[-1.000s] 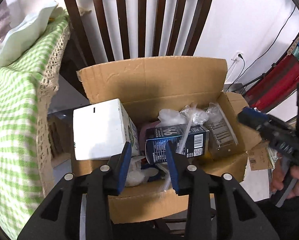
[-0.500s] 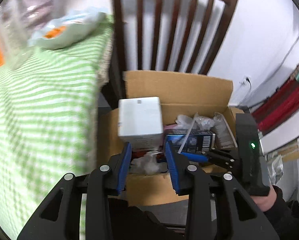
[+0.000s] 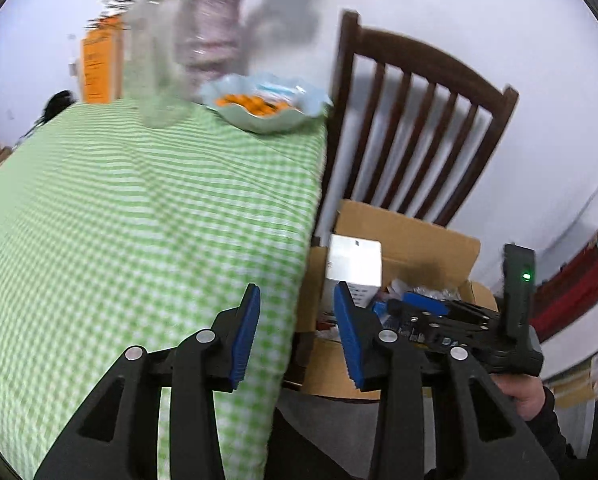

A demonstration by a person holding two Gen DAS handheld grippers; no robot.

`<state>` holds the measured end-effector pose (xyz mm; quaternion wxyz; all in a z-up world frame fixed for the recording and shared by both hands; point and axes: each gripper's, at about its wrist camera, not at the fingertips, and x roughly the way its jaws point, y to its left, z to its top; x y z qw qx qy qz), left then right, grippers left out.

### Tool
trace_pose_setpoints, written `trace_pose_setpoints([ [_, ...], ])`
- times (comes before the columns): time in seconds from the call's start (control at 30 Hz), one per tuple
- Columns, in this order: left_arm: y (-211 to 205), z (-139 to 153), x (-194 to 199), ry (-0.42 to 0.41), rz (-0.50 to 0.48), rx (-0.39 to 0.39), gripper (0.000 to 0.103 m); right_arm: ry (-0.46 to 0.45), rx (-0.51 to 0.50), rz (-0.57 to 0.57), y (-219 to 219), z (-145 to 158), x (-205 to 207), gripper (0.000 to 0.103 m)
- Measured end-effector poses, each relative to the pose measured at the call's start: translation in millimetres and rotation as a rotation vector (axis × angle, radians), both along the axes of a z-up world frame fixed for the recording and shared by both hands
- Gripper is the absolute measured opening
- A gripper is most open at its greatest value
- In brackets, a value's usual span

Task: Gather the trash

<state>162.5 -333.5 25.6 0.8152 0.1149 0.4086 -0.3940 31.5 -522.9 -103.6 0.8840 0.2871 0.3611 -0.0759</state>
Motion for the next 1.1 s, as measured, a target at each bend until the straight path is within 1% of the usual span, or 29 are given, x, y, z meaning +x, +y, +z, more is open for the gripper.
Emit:
trace_pose_setpoints([
  [0.13,31.3,10.2,-3.5,-0.022,0.071,-0.04,0.042,-0.041,-0.07,0.03,17.6,31.9,-1.6,0.042],
  [0.17,42.1,14.2,-5.6,-0.039,0.098,-0.054,0.048,-0.051,-0.087,0.039,22.1,37.7,-2.3,0.044],
  [0.2,50.5,16.6,-6.8,-0.056,0.124,-0.066,0.051,-0.06,-0.104,0.05,27.2,45.3,-0.1,0.046],
  [0.23,56.6,19.1,-8.0,-0.07,0.143,-0.074,0.056,-0.072,-0.121,0.061,31.0,52.2,-0.2,0.051],
  [0.27,67.8,23.5,-11.2,-0.104,0.182,-0.086,0.059,-0.093,-0.148,0.075,40.0,62.8,0.3,0.053],
  [0.3,74.8,26.5,-13.9,-0.125,0.204,-0.091,0.061,-0.106,-0.164,0.088,45.6,69.5,2.4,0.053],
  [0.37,92.4,32.5,-19.1,-0.173,0.247,-0.101,0.068,-0.134,-0.191,0.115,59.0,81.6,6.6,0.058],
  [0.43,112.5,36.1,-25.6,-0.225,0.285,-0.103,0.073,-0.165,-0.213,0.143,74.3,93.0,8.3,0.059],
  [0.5,130.6,36.5,-27.8,-0.251,0.317,-0.103,0.073,-0.197,-0.242,0.182,95.8,104.4,11.2,0.06],
  [0.6,162.3,36.5,-30.6,-0.264,0.395,-0.113,0.077,-0.232,-0.28,0.224,123.4,113.9,14.6,0.067],
  [0.63,173.8,37.3,-32.8,-0.271,0.42,-0.125,0.079,-0.246,-0.292,0.236,132.4,117.0,15.3,0.072],
  [0.67,186.3,38.1,-35.9,-0.291,0.448,-0.139,0.083,-0.262,-0.312,0.25,144.4,121.0,15.6,0.076],
  [0.73,210.0,39.2,-43.6,-0.338,0.497,-0.146,0.088,-0.287,-0.361,0.266,164.8,127.5,14.5,0.078],
  [0.8,231.4,38.3,-51.2,-0.368,0.534,-0.147,0.089,-0.314,-0.403,0.286,186.9,132.0,15.1,0.079],
  [0.83,241.1,37.6,-54.8,-0.377,0.551,-0.15,0.09,-0.329,-0.41,0.295,195.1,133.4,14.8,0.081],
  [0.93,269.9,37.0,-64.8,-0.379,0.603,-0.179,0.092,-0.385,-0.4,0.323,223.5,139.9,11.4,0.085],
  [1.0,287.2,39.0,-69.4,-0.381,0.629,-0.203,0.092,-0.412,-0.401,0.339,239.0,143.1,10.4,0.085],
  [1.1,307.1,42.6,-78.6,-0.42,0.659,-0.194,0.093,-0.44,-0.394,0.357,262.0,147.3,11.7,0.085],
])
